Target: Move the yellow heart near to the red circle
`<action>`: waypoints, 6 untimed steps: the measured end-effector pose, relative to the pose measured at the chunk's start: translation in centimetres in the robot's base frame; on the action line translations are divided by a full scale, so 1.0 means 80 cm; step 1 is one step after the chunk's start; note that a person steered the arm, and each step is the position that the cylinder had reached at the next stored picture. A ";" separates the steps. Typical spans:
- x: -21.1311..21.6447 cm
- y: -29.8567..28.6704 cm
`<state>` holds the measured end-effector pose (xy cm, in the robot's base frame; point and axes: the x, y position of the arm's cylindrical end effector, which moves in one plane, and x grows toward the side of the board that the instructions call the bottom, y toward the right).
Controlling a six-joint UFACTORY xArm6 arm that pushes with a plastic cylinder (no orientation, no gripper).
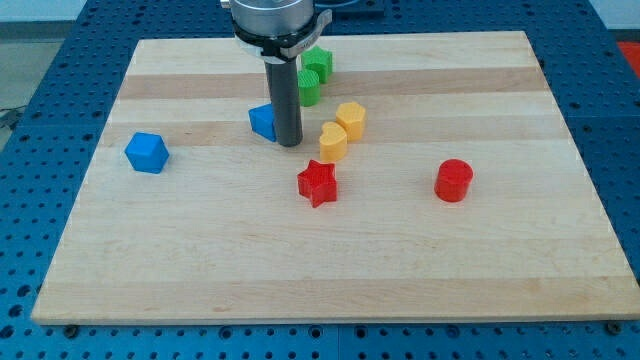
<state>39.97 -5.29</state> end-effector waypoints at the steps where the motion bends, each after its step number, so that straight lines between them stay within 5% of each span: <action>1: 0.009 0.028; 6: 0.009 0.167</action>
